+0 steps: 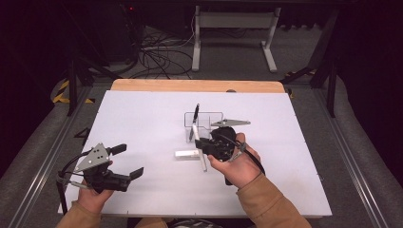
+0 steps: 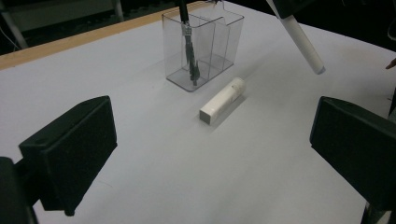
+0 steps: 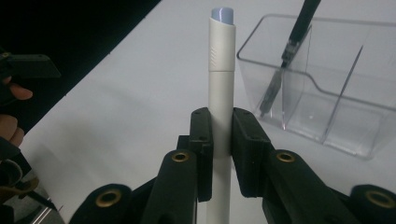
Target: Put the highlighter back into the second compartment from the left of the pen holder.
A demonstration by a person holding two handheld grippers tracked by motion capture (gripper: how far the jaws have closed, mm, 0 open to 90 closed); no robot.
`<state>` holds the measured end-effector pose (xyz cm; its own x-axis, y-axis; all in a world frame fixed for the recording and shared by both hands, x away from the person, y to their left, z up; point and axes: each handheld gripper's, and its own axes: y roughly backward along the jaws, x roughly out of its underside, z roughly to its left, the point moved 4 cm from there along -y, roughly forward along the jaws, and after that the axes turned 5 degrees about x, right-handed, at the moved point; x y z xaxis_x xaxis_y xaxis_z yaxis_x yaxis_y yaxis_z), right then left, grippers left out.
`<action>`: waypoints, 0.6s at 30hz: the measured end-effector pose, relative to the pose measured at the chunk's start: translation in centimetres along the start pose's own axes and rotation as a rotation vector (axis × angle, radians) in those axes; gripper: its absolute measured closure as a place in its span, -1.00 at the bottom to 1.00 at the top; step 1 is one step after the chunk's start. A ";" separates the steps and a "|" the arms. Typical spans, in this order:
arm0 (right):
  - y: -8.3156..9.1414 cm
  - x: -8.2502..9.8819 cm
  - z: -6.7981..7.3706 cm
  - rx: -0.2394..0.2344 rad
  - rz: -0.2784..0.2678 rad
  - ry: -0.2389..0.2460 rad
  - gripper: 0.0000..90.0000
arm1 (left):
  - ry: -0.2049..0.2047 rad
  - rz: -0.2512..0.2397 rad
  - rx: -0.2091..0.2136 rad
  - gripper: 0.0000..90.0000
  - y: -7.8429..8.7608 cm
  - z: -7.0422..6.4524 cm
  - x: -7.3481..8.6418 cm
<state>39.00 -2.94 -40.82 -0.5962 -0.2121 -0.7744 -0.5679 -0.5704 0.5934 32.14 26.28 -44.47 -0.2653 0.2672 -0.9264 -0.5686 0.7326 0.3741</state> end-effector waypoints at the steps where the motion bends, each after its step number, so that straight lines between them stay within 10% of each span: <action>1: 0.1 -0.1 0.0 -0.003 -0.018 0.010 0.77 | -0.001 0.000 -0.001 -0.97 0.0 0.0 0.0; 18: 1.1 -2.1 -0.5 -0.039 -0.251 0.114 0.77 | -0.007 -0.002 -0.003 -0.97 0.1 0.0 0.0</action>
<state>39.88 -3.49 -38.69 -0.3708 -0.1470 -0.9170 -0.6663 -0.6457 0.3729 32.14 26.33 -44.42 -0.2588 0.2702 -0.9274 -0.5713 0.7313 0.3725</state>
